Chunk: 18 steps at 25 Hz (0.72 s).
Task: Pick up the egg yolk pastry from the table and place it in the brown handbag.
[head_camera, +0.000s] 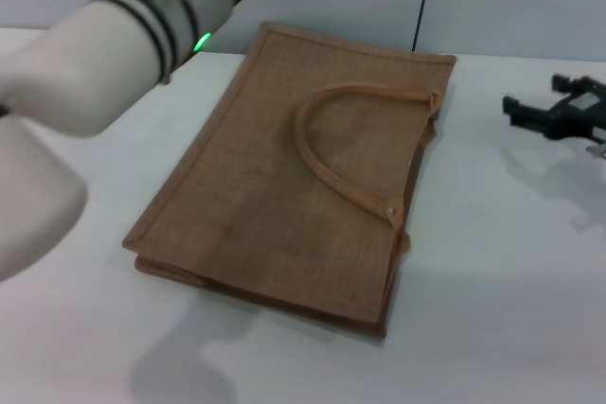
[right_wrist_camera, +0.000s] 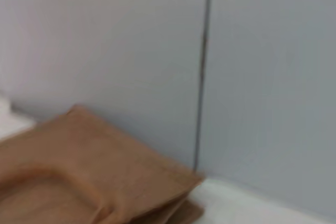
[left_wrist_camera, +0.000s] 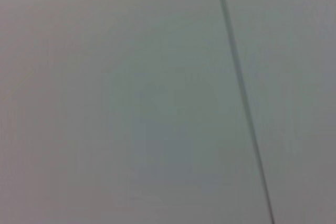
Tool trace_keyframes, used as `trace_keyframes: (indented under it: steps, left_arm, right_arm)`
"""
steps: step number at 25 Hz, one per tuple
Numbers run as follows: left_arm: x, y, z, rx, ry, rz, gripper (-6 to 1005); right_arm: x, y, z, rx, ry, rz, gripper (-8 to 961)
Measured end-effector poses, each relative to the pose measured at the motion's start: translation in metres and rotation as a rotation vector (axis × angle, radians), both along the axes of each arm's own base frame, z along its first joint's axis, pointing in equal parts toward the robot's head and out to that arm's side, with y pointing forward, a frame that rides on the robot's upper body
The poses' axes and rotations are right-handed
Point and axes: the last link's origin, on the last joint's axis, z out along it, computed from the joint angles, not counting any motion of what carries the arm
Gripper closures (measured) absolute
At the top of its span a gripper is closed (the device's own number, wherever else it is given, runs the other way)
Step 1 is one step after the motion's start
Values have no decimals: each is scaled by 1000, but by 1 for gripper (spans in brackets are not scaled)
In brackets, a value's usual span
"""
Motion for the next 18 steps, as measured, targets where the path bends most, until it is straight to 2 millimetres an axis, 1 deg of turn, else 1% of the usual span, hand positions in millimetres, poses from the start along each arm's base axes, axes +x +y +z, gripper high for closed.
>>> trace_keyframes:
  steps: [1,3,7,8,9,11,14,16,17,18]
  left_arm:
    - [-12,0,1,9,-9,-10,112]
    - [-28,0,2,21,-32,-42,112]
    - [-64,2,2,34,-72,-87,112]
    - [-71,2,1,35,-77,-102,112]
    - [-82,0,-1,36,-79,-124,112]
    - [-96,-3,-3,47,-74,-158,112]
    - [-114,-8,-8,64,-54,-202,112]
    - [-126,-11,-14,56,-42,-202,112]
    - [-131,-11,-16,49,-40,-195,112]
    - [-137,-12,-19,42,-42,-190,112]
  right_arm:
    - [1,-2,3,37,13,5,74]
    - [1,-7,9,127,31,24,73]
    - [5,-15,25,263,18,54,73]
    - [7,-17,26,278,35,57,73]
    - [12,-22,28,316,84,61,73]
    - [15,-24,29,336,107,64,73]
    - [31,-37,29,406,140,57,73]
    - [41,-43,28,434,121,41,73]
    - [47,-45,23,441,93,19,73]
    - [47,-45,23,441,93,19,73]
